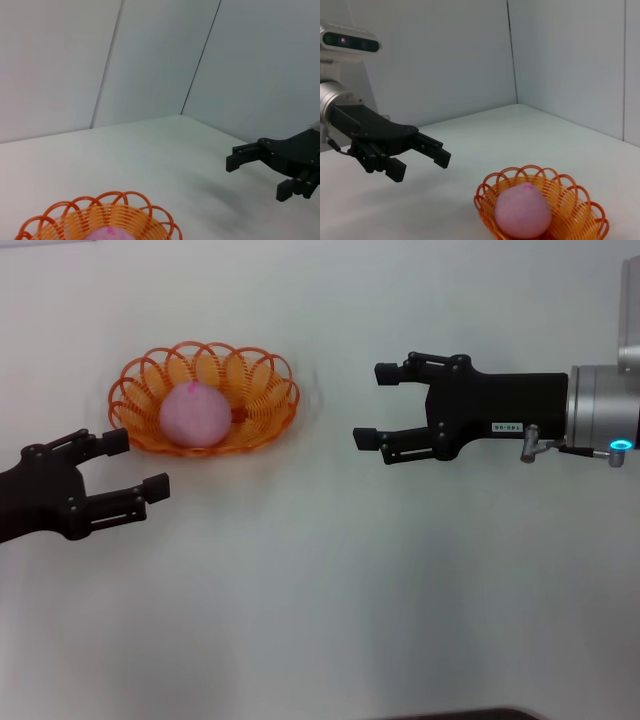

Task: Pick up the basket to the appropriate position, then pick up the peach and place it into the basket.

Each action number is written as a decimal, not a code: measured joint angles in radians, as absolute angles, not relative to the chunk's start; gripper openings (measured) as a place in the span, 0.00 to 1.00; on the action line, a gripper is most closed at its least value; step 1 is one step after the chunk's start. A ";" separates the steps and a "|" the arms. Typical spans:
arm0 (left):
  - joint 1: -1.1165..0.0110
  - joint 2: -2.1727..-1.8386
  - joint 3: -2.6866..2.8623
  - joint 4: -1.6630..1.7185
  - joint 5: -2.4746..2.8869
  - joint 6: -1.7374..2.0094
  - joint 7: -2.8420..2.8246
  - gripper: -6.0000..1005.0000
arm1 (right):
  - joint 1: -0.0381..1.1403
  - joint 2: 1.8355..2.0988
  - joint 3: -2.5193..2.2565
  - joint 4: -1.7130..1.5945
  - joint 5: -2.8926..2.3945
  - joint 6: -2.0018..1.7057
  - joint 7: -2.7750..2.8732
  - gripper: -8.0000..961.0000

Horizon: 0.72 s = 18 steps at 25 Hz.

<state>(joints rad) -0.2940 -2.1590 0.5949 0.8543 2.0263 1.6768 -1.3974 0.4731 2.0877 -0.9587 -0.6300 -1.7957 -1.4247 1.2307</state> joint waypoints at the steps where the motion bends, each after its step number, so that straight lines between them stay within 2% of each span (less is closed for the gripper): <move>1: -0.294 -2.159 0.595 0.854 2.026 1.677 -1.397 0.88 | 0.473 2.088 -0.959 -0.629 -1.796 -1.426 1.231 0.98; 18: -0.293 -2.159 0.595 0.854 2.026 1.682 -1.397 0.88 | 0.475 2.086 -0.959 -0.626 -1.794 -1.430 1.230 0.98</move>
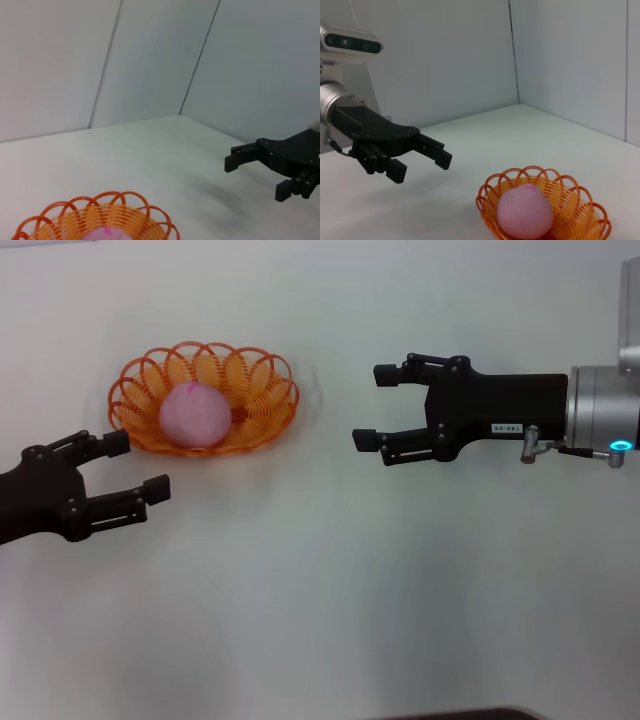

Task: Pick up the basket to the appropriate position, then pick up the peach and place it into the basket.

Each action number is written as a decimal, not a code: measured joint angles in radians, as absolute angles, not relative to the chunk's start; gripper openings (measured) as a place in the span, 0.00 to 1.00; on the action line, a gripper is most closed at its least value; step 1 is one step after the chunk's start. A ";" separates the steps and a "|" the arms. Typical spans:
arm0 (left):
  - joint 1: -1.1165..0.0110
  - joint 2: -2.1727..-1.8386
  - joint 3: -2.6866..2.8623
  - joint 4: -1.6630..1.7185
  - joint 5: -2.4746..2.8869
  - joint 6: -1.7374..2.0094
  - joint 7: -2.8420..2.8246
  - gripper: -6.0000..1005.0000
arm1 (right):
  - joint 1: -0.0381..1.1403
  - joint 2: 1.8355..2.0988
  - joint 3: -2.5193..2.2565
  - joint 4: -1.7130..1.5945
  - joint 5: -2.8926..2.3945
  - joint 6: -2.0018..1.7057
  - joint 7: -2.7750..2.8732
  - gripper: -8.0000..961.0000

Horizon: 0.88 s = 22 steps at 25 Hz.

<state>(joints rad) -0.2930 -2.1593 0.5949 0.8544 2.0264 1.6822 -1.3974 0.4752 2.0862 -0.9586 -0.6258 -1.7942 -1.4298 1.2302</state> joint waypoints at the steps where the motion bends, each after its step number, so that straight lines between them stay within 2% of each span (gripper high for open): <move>1: -0.293 -2.159 0.595 0.854 2.026 1.683 -1.397 0.88 | 0.475 2.086 -0.959 -0.626 -1.794 -1.430 1.230 0.98; 8: -0.292 -2.160 0.594 0.854 2.029 1.684 -1.397 0.88 | 0.454 2.076 -0.957 -0.637 -1.797 -1.453 1.234 0.99; 14: -0.290 -2.159 0.594 0.854 2.032 1.684 -1.397 0.88 | 0.405 2.044 -0.899 -0.668 -1.799 -1.544 1.239 0.99; 22: -0.290 -2.158 0.594 0.856 2.033 1.685 -1.398 0.88 | 0.394 2.036 -0.877 -0.672 -1.806 -1.563 1.239 0.99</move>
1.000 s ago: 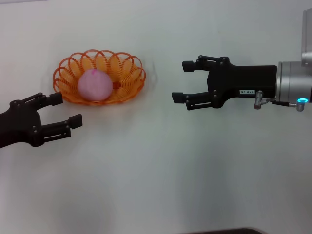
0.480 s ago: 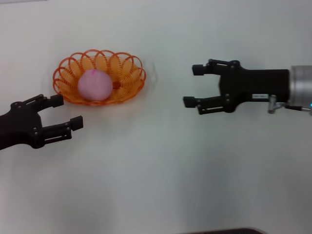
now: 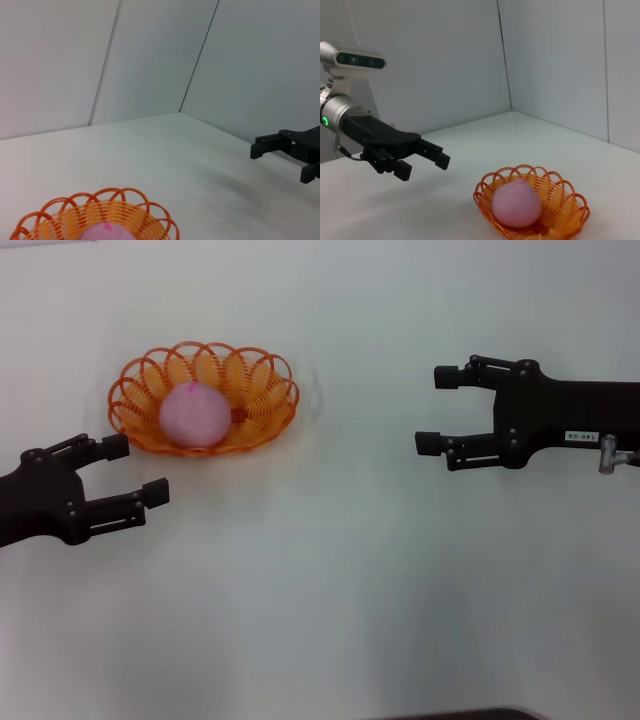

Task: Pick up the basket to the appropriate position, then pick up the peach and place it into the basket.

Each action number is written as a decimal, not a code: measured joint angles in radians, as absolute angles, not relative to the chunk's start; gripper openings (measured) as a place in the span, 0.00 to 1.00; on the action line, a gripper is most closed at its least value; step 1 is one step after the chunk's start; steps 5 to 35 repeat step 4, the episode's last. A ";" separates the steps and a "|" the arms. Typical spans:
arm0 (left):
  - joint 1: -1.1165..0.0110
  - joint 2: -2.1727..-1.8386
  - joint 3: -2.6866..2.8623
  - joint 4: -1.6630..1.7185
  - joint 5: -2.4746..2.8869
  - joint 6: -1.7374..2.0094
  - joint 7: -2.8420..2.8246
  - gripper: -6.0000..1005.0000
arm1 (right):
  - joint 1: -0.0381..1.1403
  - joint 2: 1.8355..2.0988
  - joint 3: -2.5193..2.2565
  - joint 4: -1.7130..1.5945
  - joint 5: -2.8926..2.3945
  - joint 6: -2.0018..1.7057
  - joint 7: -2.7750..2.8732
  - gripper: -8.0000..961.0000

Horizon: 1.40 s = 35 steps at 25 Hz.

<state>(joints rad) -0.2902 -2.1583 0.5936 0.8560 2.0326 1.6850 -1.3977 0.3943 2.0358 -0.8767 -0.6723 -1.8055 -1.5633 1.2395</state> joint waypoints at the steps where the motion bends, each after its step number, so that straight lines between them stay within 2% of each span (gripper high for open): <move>1: -0.290 -2.158 0.594 0.856 2.033 1.685 -1.398 0.88 | 0.394 2.036 -0.877 -0.672 -1.806 -1.563 1.239 0.99; 35: -0.290 -2.158 0.594 0.857 2.032 1.686 -1.399 0.88 | 0.394 2.035 -0.876 -0.673 -1.807 -1.561 1.239 0.99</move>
